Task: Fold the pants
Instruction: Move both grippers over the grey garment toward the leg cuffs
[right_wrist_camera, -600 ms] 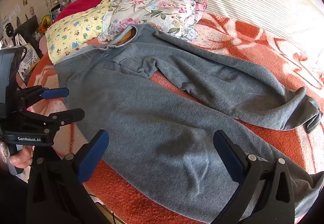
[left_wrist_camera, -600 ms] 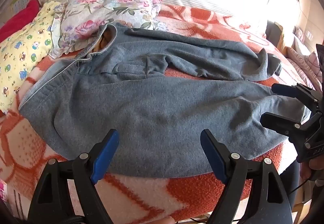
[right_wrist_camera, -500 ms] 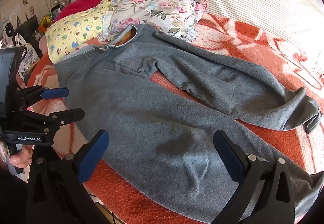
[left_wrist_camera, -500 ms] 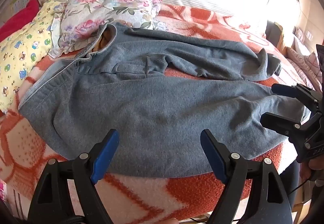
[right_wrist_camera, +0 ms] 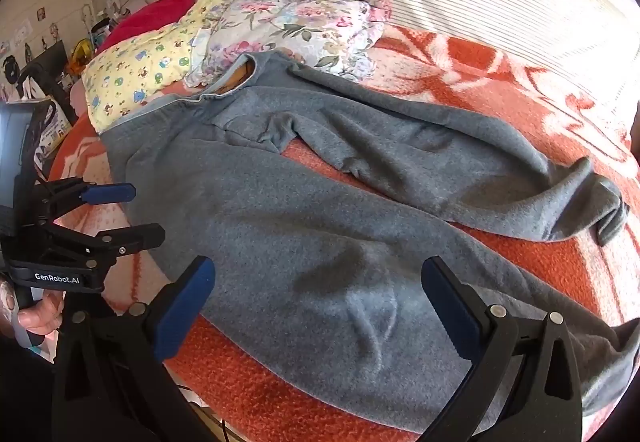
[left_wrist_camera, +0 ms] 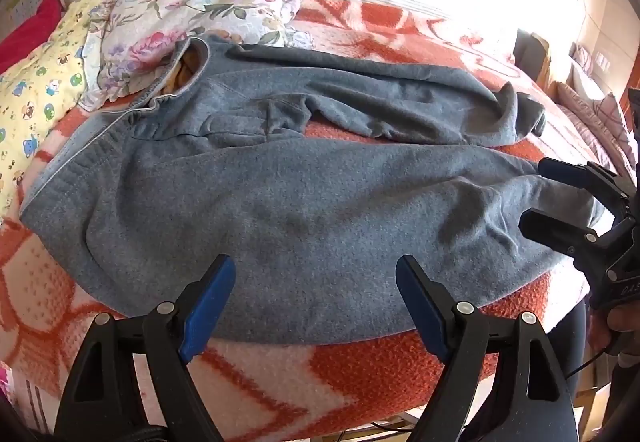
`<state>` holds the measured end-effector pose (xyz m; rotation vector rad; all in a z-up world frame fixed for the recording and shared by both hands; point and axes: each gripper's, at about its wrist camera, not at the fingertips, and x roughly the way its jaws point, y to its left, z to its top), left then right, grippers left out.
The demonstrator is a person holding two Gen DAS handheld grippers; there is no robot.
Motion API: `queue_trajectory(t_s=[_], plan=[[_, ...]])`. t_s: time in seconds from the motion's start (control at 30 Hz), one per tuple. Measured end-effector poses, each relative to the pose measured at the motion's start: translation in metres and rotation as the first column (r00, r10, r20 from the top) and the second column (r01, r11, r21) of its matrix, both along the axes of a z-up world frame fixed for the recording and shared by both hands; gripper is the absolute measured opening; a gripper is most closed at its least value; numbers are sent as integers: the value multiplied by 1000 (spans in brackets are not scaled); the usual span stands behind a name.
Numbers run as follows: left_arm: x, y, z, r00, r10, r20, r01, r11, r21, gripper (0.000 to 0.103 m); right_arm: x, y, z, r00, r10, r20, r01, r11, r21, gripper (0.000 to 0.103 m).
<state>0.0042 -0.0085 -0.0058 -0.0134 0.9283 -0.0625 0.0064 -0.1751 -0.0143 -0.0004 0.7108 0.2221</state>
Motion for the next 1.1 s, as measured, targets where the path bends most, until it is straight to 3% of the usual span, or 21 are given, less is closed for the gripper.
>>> queue_trajectory(t_s=[0.77, 1.1], plan=[[12, -52, 8, 989, -145, 2, 145, 989, -23, 83, -49, -77, 9, 975, -215, 54, 210, 974, 84, 103], [27, -92, 11, 971, -241, 2, 241, 970, -26, 83, -84, -123, 15, 934, -347, 88, 337, 935, 112, 103]])
